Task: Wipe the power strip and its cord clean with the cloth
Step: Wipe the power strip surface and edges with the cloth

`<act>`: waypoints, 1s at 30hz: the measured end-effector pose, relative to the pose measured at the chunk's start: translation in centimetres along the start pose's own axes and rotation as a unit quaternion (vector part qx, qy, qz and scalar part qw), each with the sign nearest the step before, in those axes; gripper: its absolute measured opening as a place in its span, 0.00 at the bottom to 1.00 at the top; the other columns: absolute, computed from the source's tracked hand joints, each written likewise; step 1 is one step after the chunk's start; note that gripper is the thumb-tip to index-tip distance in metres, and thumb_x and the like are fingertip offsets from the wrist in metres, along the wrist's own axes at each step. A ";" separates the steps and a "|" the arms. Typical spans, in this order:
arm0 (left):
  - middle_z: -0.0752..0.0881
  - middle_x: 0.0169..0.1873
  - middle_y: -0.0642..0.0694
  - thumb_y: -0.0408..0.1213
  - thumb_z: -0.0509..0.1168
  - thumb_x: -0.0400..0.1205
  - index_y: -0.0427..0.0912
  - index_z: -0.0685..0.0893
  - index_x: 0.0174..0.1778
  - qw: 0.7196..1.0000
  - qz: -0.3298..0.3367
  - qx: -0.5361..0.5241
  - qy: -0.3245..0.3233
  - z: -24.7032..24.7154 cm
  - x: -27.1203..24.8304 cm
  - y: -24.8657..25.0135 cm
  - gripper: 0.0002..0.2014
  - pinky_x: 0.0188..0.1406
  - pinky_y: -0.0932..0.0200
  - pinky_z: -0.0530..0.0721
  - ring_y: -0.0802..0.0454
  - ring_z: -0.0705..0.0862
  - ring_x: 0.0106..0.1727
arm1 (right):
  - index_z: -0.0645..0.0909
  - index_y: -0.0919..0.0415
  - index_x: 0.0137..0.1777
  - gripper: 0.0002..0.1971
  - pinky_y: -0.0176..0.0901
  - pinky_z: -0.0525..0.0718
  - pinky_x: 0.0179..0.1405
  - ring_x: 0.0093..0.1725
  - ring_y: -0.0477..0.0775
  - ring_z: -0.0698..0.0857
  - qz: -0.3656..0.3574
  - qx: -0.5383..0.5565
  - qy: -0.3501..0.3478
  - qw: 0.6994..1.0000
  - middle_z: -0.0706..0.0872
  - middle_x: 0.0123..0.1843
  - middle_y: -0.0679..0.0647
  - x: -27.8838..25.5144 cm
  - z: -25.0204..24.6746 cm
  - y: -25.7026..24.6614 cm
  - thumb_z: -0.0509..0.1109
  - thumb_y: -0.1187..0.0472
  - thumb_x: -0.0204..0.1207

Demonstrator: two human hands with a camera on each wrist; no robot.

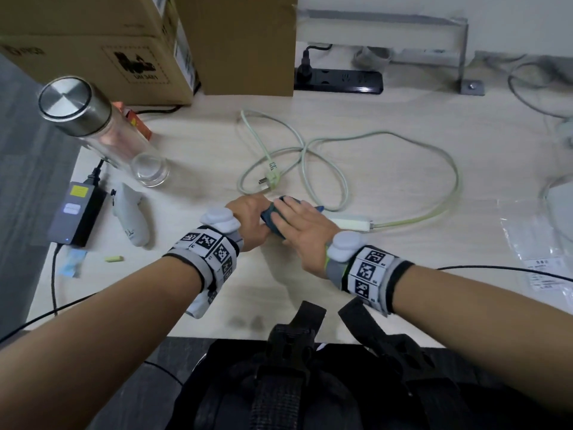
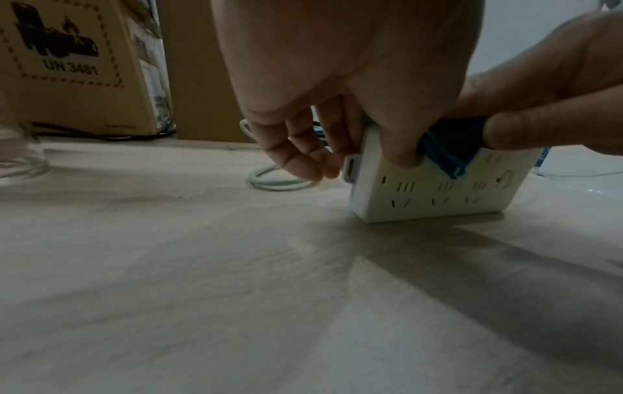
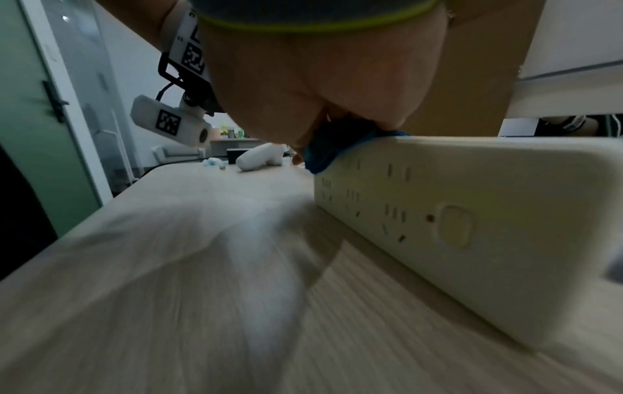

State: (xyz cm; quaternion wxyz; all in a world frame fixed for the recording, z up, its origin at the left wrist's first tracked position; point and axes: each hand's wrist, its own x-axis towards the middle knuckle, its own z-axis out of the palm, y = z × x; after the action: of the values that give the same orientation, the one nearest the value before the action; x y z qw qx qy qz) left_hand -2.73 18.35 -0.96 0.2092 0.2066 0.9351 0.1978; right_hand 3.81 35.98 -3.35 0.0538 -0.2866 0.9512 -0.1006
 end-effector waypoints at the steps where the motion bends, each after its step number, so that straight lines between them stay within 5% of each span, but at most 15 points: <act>1: 0.80 0.38 0.53 0.44 0.69 0.76 0.49 0.82 0.43 1.000 0.000 0.001 -0.002 0.0 0.0 0.0 0.06 0.36 0.56 0.78 0.46 0.83 0.41 | 0.67 0.65 0.78 0.40 0.55 0.52 0.77 0.80 0.65 0.64 0.000 0.000 -0.002 1.000 0.65 0.81 0.63 0.1 -0.2 0.1 0.78 0.65 0.65; 6: 0.83 0.45 0.56 0.52 0.70 0.76 0.52 0.86 0.53 1.000 0.003 0.002 0.000 -0.1 0.0 0.1 0.13 0.40 0.58 0.74 0.52 0.78 0.42 | 0.70 0.60 0.74 0.43 0.69 0.79 0.64 0.74 0.67 0.74 -0.025 0.053 0.058 0.997 0.75 0.75 0.63 -6.1 -1.6 5.6 0.74 0.84 0.58; 8: 0.84 0.47 0.55 0.52 0.70 0.76 0.53 0.86 0.53 1.000 -0.002 0.005 -0.002 -0.1 0.0 0.2 0.13 0.39 0.58 0.72 0.53 0.77 0.41 | 0.67 0.58 0.74 0.46 0.65 0.82 0.61 0.73 0.65 0.75 -0.014 0.063 0.063 0.996 0.76 0.74 0.61 -9.2 -2.6 8.2 0.73 0.87 0.56; 12: 0.84 0.47 0.55 0.51 0.70 0.76 0.53 0.85 0.53 1.000 -0.008 0.005 0.000 0.0 0.0 0.2 0.13 0.42 0.57 0.76 0.53 0.78 0.42 | 0.80 0.69 0.66 0.36 0.64 0.86 0.53 0.66 0.70 0.81 0.001 0.057 0.069 0.996 0.81 0.67 0.67 -10.1 -3.1 8.5 0.75 0.88 0.55; 15: 0.81 0.47 0.57 0.51 0.70 0.76 0.55 0.84 0.54 1.000 -0.018 0.008 -0.009 0.2 0.1 0.3 0.13 0.44 0.56 0.78 0.53 0.78 0.43 | 0.81 0.73 0.63 0.34 0.69 0.85 0.52 0.63 0.74 0.82 -0.004 0.051 0.053 0.997 0.83 0.65 0.71 -7.8 -2.5 6.8 0.76 0.88 0.53; 19: 0.82 0.46 0.54 0.49 0.70 0.75 0.54 0.84 0.50 1.000 -0.023 0.008 -0.003 0.5 0.0 0.2 0.10 0.43 0.52 0.81 0.48 0.83 0.43 | 0.79 0.73 0.66 0.41 0.65 0.71 0.64 0.65 0.74 0.81 -0.016 0.026 0.015 0.999 0.80 0.67 0.72 -2.1 -1.5 2.4 0.81 0.80 0.46; 23: 0.85 0.41 0.50 0.46 0.70 0.73 0.50 0.81 0.43 0.999 -0.026 0.020 0.012 0.5 0.2 0.1 0.07 0.39 0.53 0.82 0.43 0.85 0.41 | 0.75 0.75 0.70 0.31 0.60 0.71 0.73 0.73 0.72 0.74 -0.023 0.062 -0.020 0.998 0.74 0.73 0.72 1.3 -2.6 -0.1 0.74 0.76 0.63; 26: 0.84 0.44 0.52 0.51 0.71 0.75 0.50 0.85 0.48 1.000 -0.016 0.018 0.003 0.5 0.0 0.5 0.11 0.43 0.49 0.83 0.46 0.84 0.42 | 0.87 0.66 0.58 0.32 0.57 0.89 0.47 0.56 0.65 0.88 -0.019 0.039 0.011 0.999 0.87 0.61 0.64 -1.1 -2.3 2.2 0.86 0.72 0.49; 30: 0.84 0.49 0.53 0.53 0.72 0.74 0.54 0.85 0.52 1.000 -0.015 0.018 0.005 0.6 0.0 0.4 0.13 0.46 0.50 0.82 0.48 0.83 0.43 | 0.90 0.62 0.52 0.28 0.54 0.91 0.37 0.51 0.61 0.90 0.013 0.059 0.101 0.993 0.90 0.57 0.60 -7.1 -3.2 6.4 0.87 0.74 0.48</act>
State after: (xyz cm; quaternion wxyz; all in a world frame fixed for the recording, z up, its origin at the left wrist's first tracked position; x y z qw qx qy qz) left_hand -2.29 18.81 -1.28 0.2039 0.1951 0.9426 0.1785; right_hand 5.76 45.64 -1.32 -0.0246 -0.2589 0.9479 -0.1842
